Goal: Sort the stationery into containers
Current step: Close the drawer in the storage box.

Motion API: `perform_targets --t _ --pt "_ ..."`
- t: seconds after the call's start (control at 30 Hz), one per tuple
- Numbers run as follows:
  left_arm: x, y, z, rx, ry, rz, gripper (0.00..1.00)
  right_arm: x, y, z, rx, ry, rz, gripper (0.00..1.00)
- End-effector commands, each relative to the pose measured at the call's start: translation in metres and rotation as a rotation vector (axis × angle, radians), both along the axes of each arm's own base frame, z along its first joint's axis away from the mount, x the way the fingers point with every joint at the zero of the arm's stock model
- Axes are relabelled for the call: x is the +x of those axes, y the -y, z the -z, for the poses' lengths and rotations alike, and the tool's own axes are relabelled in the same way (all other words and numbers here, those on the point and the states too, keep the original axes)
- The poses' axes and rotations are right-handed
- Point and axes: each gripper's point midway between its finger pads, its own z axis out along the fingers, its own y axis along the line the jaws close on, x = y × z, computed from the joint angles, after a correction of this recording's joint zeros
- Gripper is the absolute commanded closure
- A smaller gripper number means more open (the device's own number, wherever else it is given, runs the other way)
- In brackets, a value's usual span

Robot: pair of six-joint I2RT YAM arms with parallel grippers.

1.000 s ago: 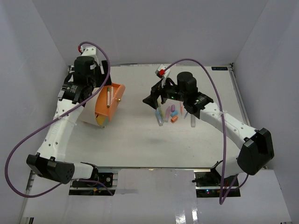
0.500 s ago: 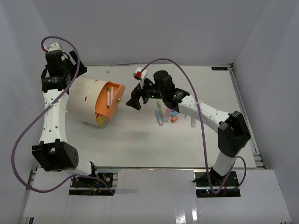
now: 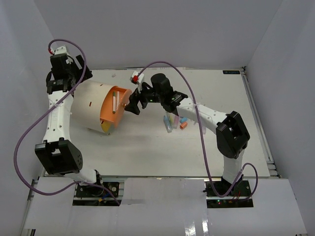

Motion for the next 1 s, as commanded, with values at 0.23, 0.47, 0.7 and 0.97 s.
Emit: perform_targets --t 0.23,0.47,0.7,0.97 --pt "-0.008 0.010 0.012 -0.036 0.005 0.037 0.02 0.001 -0.034 -0.020 0.075 0.042 -0.064 0.11" --pt "-0.019 0.024 0.041 -0.112 -0.041 0.064 0.02 0.000 -0.048 -0.029 0.108 0.045 -0.093 0.15" --pt "-0.022 0.027 0.043 -0.126 -0.036 0.073 0.02 -0.001 -0.066 -0.027 0.127 0.040 -0.114 0.15" --pt "-0.021 0.027 0.041 -0.126 -0.029 0.075 0.02 0.000 -0.083 -0.018 0.147 0.021 -0.125 0.15"
